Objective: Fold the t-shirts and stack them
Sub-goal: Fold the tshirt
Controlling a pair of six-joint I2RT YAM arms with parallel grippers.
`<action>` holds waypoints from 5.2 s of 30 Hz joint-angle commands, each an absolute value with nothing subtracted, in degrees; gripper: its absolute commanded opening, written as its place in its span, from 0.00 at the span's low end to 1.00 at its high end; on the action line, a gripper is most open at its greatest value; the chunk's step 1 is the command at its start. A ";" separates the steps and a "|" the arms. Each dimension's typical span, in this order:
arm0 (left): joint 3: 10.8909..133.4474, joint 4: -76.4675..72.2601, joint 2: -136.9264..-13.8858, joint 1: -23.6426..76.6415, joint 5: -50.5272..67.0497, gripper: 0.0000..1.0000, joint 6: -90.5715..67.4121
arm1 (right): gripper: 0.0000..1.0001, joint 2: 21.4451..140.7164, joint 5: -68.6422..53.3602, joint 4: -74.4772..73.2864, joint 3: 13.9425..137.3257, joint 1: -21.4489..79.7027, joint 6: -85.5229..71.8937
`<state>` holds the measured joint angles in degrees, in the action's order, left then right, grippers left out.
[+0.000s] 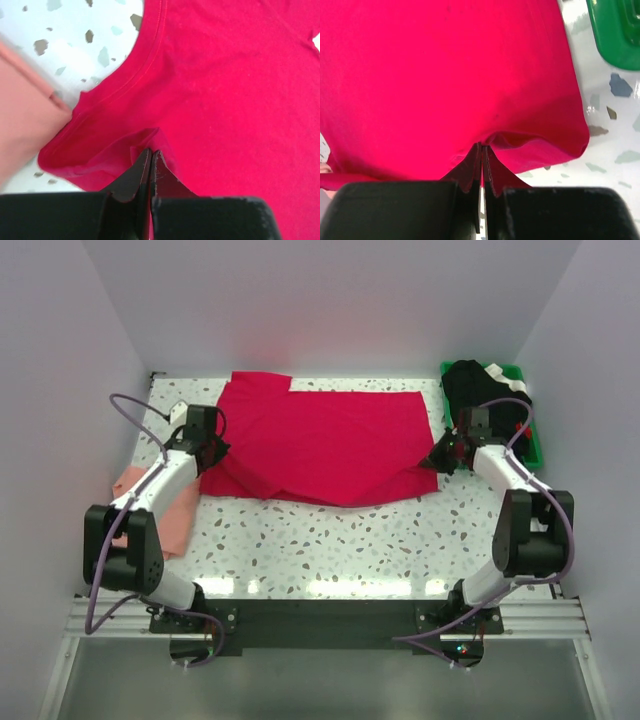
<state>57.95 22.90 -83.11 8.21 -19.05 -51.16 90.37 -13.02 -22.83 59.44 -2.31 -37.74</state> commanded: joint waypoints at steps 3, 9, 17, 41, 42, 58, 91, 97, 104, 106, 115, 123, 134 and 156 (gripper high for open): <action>64.07 15.21 -89.99 5.01 -12.40 0.00 -47.99 | 0.00 94.39 -12.48 -21.88 65.12 -2.37 -38.50; 67.58 14.33 -95.27 4.40 -10.02 0.00 -48.43 | 0.00 97.82 -11.16 -20.83 67.06 -2.37 -38.58; 69.43 13.97 -97.03 2.38 -8.79 0.00 -48.69 | 0.00 99.14 -10.99 -18.46 67.50 -3.34 -39.99; 74.00 13.36 -101.16 0.00 -5.63 0.00 -48.78 | 0.00 100.81 -16.26 -12.04 65.83 -9.23 -43.24; 74.09 13.19 -101.51 0.00 -5.45 0.00 -48.78 | 0.00 100.90 -16.52 -11.69 65.66 -9.40 -43.42; 79.80 13.53 -105.64 0.00 -3.25 0.00 -48.78 | 0.00 101.87 -17.23 -11.69 66.45 -10.37 -43.51; 65.67 8.07 -94.06 -2.73 -3.04 0.59 -52.98 | 0.52 95.11 -13.02 -19.25 70.59 -6.60 -38.23; 50.20 11.52 -82.80 -1.58 -10.37 0.52 -57.65 | 0.49 86.93 -7.29 -15.92 59.78 3.51 -39.63; 39.82 10.29 -79.45 -1.41 -11.86 0.35 -61.43 | 0.44 87.10 -5.71 -14.85 56.16 9.40 -39.99; 38.15 9.93 -79.54 -1.58 -12.65 0.34 -62.22 | 0.43 87.36 -5.54 -14.77 55.99 9.67 -39.81; 37.27 11.51 -81.47 -4.56 -18.28 0.33 -62.93 | 0.42 87.72 -4.75 -15.99 55.63 9.67 -38.41; 37.79 7.92 -81.30 -8.00 -15.12 0.37 -61.35 | 0.42 87.36 -3.34 -17.40 56.07 9.75 -37.35; 33.58 -5.18 -79.80 -7.82 -4.48 0.50 -58.97 | 0.43 88.50 -2.73 -17.14 55.37 9.58 -37.44; 37.52 -10.11 -87.80 -7.47 -7.12 0.40 -60.29 | 0.43 90.53 -0.53 -16.44 50.80 7.82 -37.09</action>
